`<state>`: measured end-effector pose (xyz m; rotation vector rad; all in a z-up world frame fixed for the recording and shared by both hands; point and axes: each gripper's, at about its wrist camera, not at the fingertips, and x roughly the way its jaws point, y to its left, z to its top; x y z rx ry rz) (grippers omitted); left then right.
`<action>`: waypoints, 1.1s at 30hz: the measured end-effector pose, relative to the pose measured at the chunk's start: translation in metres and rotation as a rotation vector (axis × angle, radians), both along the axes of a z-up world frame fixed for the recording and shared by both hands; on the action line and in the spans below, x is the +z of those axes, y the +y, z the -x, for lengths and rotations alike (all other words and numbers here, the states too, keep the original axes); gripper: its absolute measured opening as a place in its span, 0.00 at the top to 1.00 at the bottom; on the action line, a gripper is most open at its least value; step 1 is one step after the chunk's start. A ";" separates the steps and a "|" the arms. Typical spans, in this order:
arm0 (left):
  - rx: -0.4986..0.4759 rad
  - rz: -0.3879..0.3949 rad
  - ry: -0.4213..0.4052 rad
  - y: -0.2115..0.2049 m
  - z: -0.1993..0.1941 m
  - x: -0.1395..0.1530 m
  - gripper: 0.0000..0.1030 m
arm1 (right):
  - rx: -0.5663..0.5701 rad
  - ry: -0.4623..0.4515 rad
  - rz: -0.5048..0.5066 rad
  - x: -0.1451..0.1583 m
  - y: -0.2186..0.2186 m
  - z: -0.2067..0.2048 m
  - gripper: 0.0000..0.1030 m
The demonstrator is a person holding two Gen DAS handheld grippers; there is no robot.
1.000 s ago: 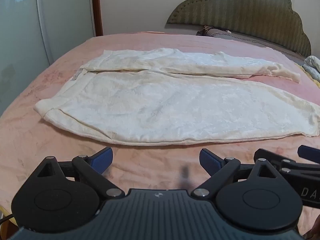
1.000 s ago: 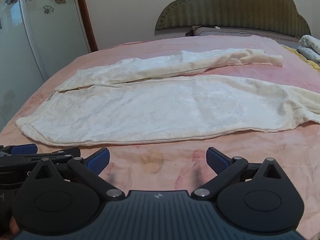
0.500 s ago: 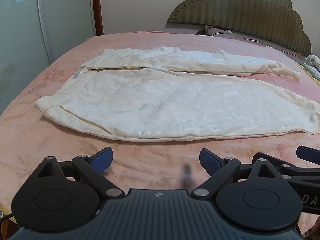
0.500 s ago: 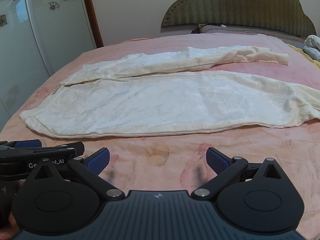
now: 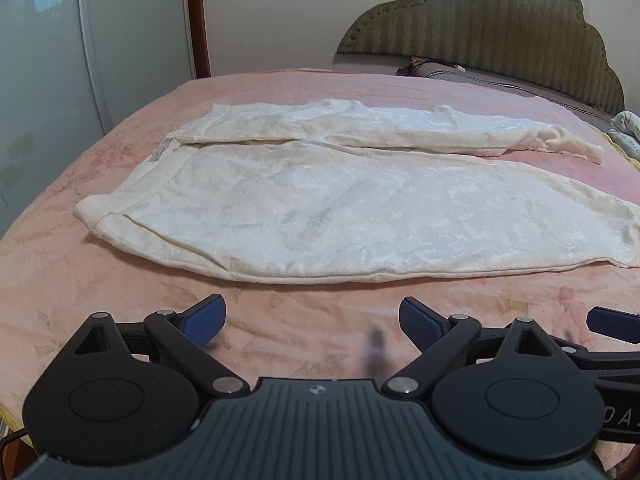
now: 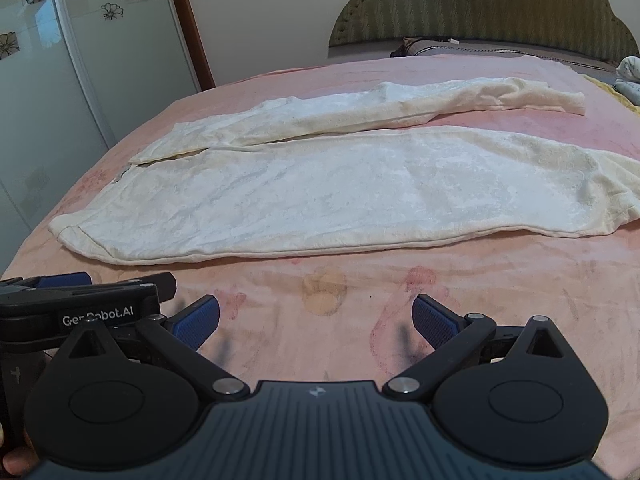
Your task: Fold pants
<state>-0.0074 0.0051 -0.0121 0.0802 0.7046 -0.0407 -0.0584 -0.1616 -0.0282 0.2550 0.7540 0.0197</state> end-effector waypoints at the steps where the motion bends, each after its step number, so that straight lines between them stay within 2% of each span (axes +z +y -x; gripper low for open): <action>1: 0.000 -0.007 0.001 -0.001 0.000 0.000 0.08 | 0.000 0.000 -0.002 -0.001 0.000 0.000 0.00; 14: 0.001 0.004 0.014 0.002 0.000 -0.004 0.08 | 0.013 0.001 -0.016 -0.005 -0.001 0.002 0.00; 21: 0.000 -0.045 -0.065 -0.004 0.007 0.001 0.08 | 0.020 -0.033 0.010 -0.001 0.000 0.006 0.00; 24: -0.003 -0.068 -0.071 -0.007 0.008 -0.002 0.08 | 0.022 -0.040 0.028 -0.002 0.001 0.007 0.00; 29: 0.001 -0.043 -0.050 0.000 0.006 -0.006 0.08 | 0.037 -0.028 0.039 -0.007 0.003 0.005 0.00; 33: 0.018 -0.033 -0.048 0.007 0.002 -0.006 0.07 | 0.067 -0.055 0.072 -0.006 0.009 0.007 0.00</action>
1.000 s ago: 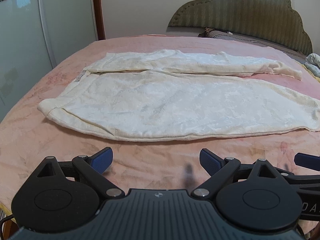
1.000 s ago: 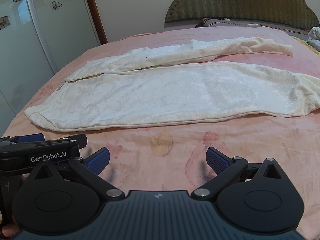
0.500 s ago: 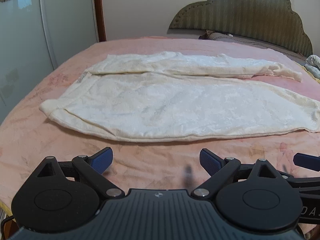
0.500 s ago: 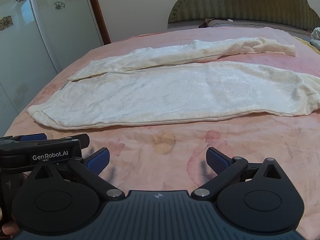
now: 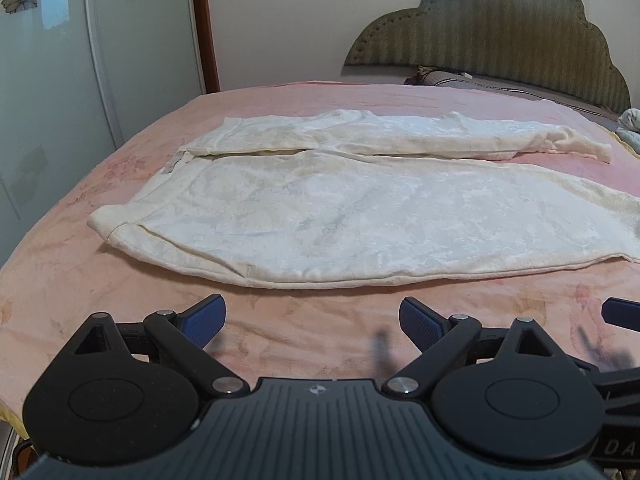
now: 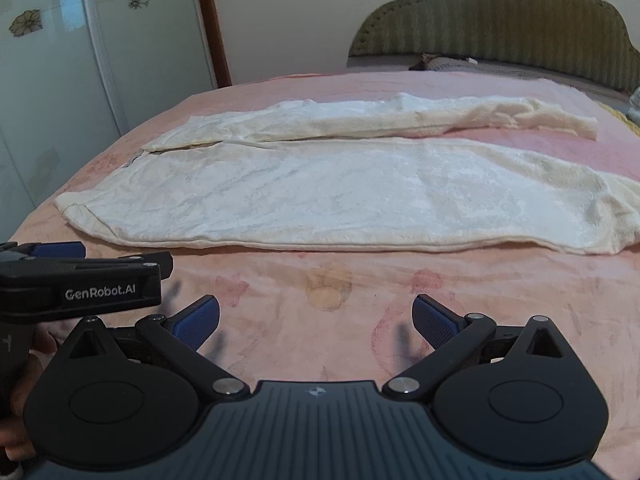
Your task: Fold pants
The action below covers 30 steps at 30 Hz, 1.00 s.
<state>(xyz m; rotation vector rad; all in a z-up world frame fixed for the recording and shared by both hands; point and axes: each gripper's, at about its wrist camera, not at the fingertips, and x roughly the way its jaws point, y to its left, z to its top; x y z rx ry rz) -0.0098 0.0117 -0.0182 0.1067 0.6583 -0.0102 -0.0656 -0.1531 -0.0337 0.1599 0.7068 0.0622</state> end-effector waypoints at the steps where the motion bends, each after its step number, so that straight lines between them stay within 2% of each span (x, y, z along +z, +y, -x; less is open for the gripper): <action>1: 0.003 0.001 0.001 0.001 -0.001 -0.001 0.07 | 0.011 -0.012 0.011 0.001 0.002 0.001 0.00; 5: 0.019 0.020 0.023 0.008 -0.007 -0.002 0.07 | 0.047 -0.047 0.043 0.003 0.006 0.003 0.00; 17: 0.040 0.025 0.038 0.018 -0.011 -0.006 0.07 | 0.091 -0.035 0.034 0.005 0.011 -0.001 0.00; 25: 0.027 0.004 0.036 0.013 -0.015 -0.006 0.07 | 0.102 -0.049 0.055 0.012 0.011 -0.002 0.00; 30: 0.036 -0.007 0.036 0.014 -0.016 -0.007 0.07 | 0.155 -0.084 0.043 0.020 0.010 -0.006 0.00</action>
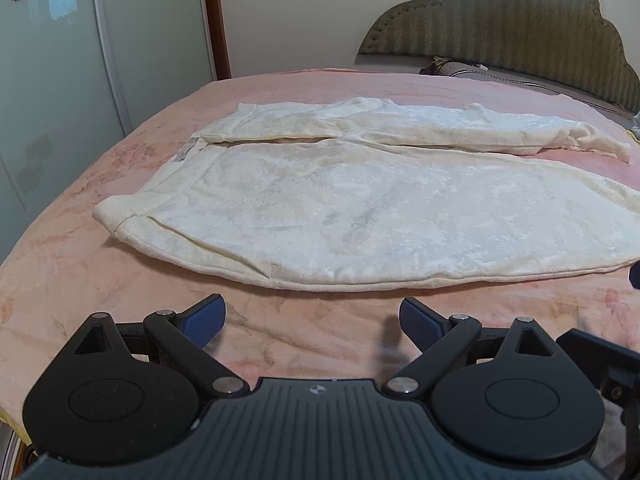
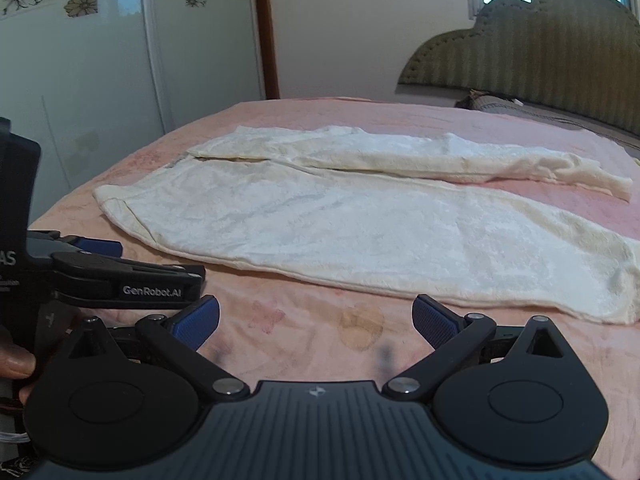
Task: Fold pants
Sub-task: 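Move both tools to the waistband of the cream pants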
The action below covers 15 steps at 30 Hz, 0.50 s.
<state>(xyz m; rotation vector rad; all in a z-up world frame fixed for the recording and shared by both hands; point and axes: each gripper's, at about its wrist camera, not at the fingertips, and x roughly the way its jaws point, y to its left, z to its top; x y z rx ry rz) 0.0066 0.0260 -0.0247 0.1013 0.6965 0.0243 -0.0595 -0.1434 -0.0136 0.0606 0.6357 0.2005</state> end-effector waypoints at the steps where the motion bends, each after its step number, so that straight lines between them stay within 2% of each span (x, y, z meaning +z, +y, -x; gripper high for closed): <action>1: 0.002 0.000 -0.001 0.001 -0.001 0.000 0.07 | 0.015 -0.008 0.005 0.002 0.001 -0.001 0.00; 5: 0.005 -0.024 -0.034 0.006 -0.008 0.006 0.07 | 0.078 -0.051 0.080 0.013 0.009 -0.013 0.00; 7: 0.003 -0.040 -0.065 0.009 -0.014 0.011 0.07 | 0.101 -0.102 0.143 0.023 0.013 -0.022 0.00; 9: 0.013 -0.050 -0.094 0.012 -0.021 0.016 0.07 | 0.118 -0.211 0.185 0.035 0.013 -0.031 0.00; 12: 0.034 -0.044 -0.115 0.021 -0.035 0.023 0.08 | 0.208 -0.457 0.234 0.047 0.011 -0.048 0.00; 13: 0.036 -0.039 -0.115 0.023 -0.041 0.024 0.09 | 0.271 -0.476 0.274 0.047 0.013 -0.063 0.00; 15: 0.033 -0.023 -0.101 0.028 -0.055 0.028 0.10 | 0.343 -0.347 0.346 0.043 0.020 -0.106 0.00</action>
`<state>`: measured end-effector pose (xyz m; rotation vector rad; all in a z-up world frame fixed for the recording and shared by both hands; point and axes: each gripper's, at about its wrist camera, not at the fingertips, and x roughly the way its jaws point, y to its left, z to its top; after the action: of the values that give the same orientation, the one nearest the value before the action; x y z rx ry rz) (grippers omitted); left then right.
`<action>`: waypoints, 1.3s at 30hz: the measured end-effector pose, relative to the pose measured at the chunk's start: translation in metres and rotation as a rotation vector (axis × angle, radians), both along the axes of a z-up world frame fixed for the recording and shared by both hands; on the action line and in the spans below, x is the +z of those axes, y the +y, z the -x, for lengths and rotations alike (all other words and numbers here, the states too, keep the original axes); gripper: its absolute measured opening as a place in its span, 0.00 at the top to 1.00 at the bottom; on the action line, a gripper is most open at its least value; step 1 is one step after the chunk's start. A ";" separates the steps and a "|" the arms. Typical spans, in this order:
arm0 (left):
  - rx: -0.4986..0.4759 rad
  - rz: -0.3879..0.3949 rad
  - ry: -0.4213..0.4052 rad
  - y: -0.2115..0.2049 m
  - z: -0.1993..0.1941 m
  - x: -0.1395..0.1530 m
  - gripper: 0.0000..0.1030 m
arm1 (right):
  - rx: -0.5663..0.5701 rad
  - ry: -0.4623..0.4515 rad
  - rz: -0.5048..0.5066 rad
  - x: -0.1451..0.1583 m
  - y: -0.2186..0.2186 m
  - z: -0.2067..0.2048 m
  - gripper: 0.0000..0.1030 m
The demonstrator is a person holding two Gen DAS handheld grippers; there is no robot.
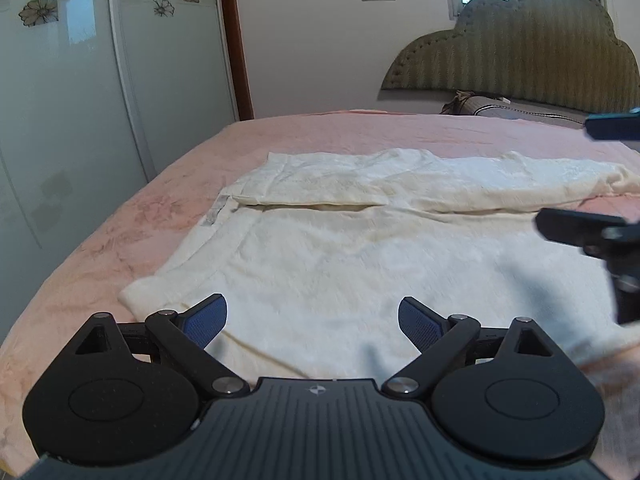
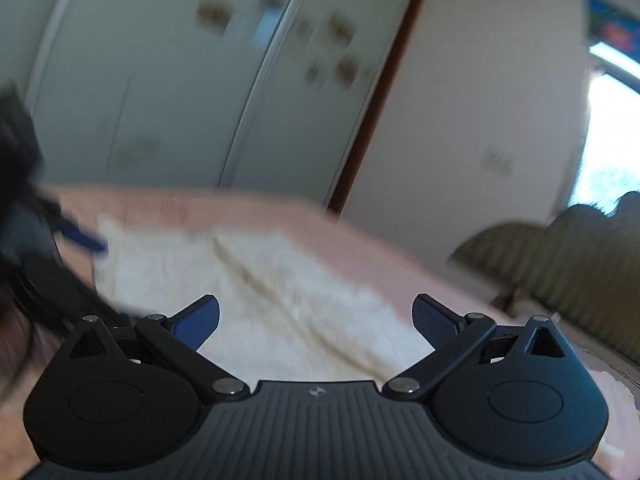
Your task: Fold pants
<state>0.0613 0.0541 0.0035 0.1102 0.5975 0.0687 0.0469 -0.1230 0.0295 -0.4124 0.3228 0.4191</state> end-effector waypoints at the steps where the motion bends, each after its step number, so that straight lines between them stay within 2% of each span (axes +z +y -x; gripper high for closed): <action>1: -0.008 0.009 0.003 0.002 -0.006 0.002 0.10 | 0.009 0.040 0.018 -0.002 0.001 -0.022 0.00; 3: -0.024 0.013 0.003 0.003 -0.019 0.005 0.09 | 0.044 0.030 0.001 -0.003 -0.003 -0.058 0.00; 5: -0.027 -0.005 0.001 0.004 -0.033 0.008 0.09 | 0.020 0.056 -0.018 -0.001 -0.006 -0.098 0.00; 9: -0.031 -0.039 -0.008 0.009 -0.065 0.016 0.08 | 0.018 0.238 -0.135 -0.010 -0.018 -0.188 0.01; 11: -0.009 -0.041 -0.020 0.016 -0.083 0.021 0.08 | 0.043 0.291 -0.177 -0.015 -0.022 -0.228 0.16; 12: 0.005 -0.039 -0.028 0.020 -0.091 0.023 0.08 | 0.046 0.307 -0.190 -0.018 -0.023 -0.247 0.34; 13: 0.020 -0.036 -0.033 0.024 -0.099 0.025 0.08 | 0.044 0.324 -0.198 -0.021 -0.023 -0.263 0.45; 14: 0.038 -0.028 -0.035 0.029 -0.109 0.027 0.08 | 0.041 0.348 -0.203 -0.025 -0.023 -0.280 0.47; 21: 0.121 -0.006 -0.007 0.049 -0.157 0.026 0.08 | 0.094 0.493 -0.188 -0.067 -0.006 -0.376 0.49; 26: 0.112 -0.003 0.040 0.054 -0.178 0.016 0.08 | 0.150 0.611 -0.202 -0.093 0.005 -0.418 0.49; 27: 0.109 0.002 0.050 0.056 -0.182 0.014 0.08 | 0.175 0.628 -0.209 -0.095 0.006 -0.421 0.52; 29: 0.104 0.021 0.070 0.057 -0.192 0.011 0.08 | 0.219 0.637 -0.205 -0.094 0.008 -0.422 0.71; 30: 0.103 0.039 0.078 0.059 -0.198 0.010 0.08 | 0.239 0.630 -0.191 -0.093 0.010 -0.419 0.84; 31: 0.102 0.061 0.086 0.060 -0.204 0.009 0.08 | 0.261 0.612 -0.175 -0.090 0.012 -0.414 0.89; 35: 0.102 0.238 0.119 0.073 -0.227 0.011 0.08 | 0.277 0.449 -0.033 -0.078 0.028 -0.380 0.91; 39: 0.113 0.493 0.127 0.092 -0.247 0.016 0.08 | 0.305 0.249 0.116 -0.064 0.047 -0.329 0.93</action>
<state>0.3082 0.1462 0.0190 -0.4002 0.7315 0.0221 0.3757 -0.0759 -0.0343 -0.5265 0.5309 0.7557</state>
